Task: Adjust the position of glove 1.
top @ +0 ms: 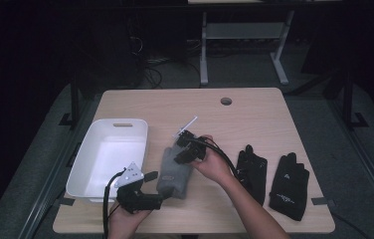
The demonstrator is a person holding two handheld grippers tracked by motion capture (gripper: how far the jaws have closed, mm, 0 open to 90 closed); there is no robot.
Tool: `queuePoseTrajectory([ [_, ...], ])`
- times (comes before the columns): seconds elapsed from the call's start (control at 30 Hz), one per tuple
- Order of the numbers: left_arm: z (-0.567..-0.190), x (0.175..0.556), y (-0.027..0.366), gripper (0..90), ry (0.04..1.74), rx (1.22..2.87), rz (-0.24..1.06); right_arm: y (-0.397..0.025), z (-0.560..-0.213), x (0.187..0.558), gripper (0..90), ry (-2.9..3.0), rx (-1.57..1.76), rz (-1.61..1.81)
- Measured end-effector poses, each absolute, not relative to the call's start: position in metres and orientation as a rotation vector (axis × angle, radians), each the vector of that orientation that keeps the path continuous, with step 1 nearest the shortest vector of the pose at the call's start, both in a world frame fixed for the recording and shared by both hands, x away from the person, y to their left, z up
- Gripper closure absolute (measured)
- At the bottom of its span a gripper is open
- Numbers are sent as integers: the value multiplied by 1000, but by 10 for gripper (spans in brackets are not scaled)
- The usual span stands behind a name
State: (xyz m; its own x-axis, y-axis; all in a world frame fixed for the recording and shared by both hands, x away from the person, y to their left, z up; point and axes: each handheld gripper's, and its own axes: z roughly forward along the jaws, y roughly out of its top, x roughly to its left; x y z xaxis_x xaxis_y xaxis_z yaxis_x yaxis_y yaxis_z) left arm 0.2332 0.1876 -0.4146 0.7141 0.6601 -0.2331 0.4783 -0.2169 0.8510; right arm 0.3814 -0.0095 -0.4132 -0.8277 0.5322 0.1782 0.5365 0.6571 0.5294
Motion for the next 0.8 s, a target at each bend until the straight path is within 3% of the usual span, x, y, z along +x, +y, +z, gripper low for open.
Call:
queuePoseTrajectory([
  [0.1,-415,234,187,183,883,1874,218,-21,-404,383,554,-2805,-978,-984],
  [0.27,-414,233,186,183,877,1879,222,-42,-396,389,422,-2772,-1112,-1036],
  [0.8,-414,232,184,183,869,1877,219,-60,-436,428,286,-2491,-1440,-1017],
])
